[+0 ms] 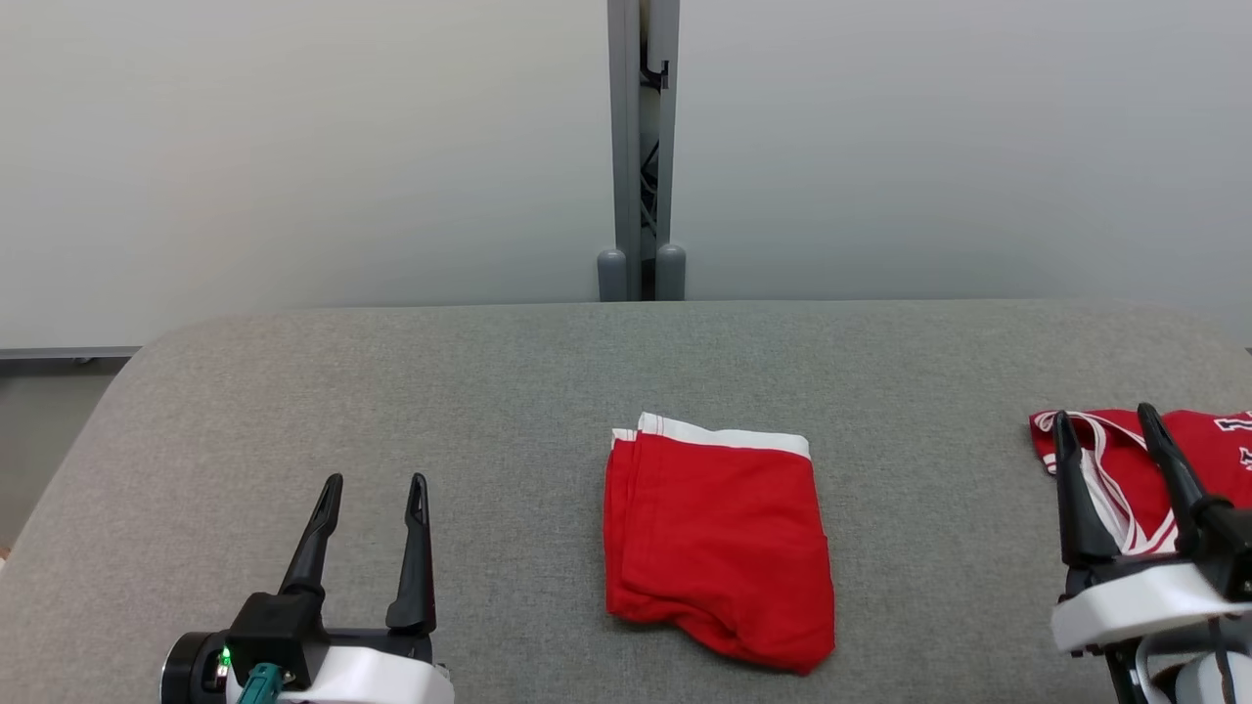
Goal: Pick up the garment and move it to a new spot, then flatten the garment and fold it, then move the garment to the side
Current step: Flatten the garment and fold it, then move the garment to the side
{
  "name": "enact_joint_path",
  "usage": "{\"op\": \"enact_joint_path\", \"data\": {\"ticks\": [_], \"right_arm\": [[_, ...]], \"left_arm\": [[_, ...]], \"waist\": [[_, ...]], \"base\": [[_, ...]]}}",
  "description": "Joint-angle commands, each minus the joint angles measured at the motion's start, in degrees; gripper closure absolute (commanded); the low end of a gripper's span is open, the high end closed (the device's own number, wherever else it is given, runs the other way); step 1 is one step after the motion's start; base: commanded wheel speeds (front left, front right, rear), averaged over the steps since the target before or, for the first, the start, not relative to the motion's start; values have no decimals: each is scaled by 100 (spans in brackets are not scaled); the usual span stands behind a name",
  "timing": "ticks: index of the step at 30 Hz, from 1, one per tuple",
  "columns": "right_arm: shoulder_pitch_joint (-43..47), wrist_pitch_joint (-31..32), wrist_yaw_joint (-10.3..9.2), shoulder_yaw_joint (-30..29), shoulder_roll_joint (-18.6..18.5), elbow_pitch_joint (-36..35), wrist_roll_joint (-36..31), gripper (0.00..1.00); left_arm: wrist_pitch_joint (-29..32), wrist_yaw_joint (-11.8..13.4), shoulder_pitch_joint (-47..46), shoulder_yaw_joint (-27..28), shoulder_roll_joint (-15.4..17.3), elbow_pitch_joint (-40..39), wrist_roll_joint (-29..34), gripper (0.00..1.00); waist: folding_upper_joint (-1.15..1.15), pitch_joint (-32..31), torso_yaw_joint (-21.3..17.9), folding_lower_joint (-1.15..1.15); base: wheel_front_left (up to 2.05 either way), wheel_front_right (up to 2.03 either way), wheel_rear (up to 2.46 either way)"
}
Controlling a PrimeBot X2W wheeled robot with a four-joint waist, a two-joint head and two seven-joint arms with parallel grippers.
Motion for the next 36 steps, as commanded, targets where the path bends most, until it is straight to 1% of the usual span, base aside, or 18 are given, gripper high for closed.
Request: {"op": "enact_joint_path", "data": {"ticks": [1, 5, 9, 15, 18, 21, 31, 34, 36], "right_arm": [[172, -1, -2, -87, 73, -114, -50, 0], [485, -1, -2, -257, 249, -294, -38, 0], [668, -1, -2, -195, 334, -285, -2, 0], [672, -2, -2, -66, 387, -242, 70, 0], [618, -2, -2, 1, 395, -244, 83, 0], [586, -2, -2, 59, 397, -247, 100, 0], [631, -2, -2, 59, 407, -242, 98, 0], [569, -2, -2, 133, 409, -97, 126, 0], [508, -2, -2, 262, 410, 217, 227, 0]], "left_arm": [[-16, 2, -3, 52, 28, -10, 42, 0], [-16, 2, 78, 115, 28, 40, 98, 0], [-16, 25, 163, 154, 28, 73, 117, 0], [-16, 32, 270, 87, 28, 178, 99, 0], [-16, -50, 311, 12, 28, 361, 49, 0], [-16, -58, 328, 2, 28, 484, 23, 0], [-16, -103, 268, -44, 27, 564, 11, 0], [-16, -115, 226, -88, 27, 571, 27, 0], [-16, -148, 213, -110, 29, 586, 76, 0]], "waist": [[0, 48, -84, 0], [0, 88, -159, 0], [0, 119, -190, 0], [0, 147, -169, 0], [0, 152, -133, 0], [0, 158, -92, 0], [0, 186, 79, 0], [0, 246, 129, 0], [0, 299, 163, 0]], "base": [[0, 0, 0], [0, 0, 0], [0, 0, 0], [0, 0, 0], [0, 0, 0], [0, 0, 0], [0, 0, 0], [0, 0, 0], [0, 0, 0]]}}
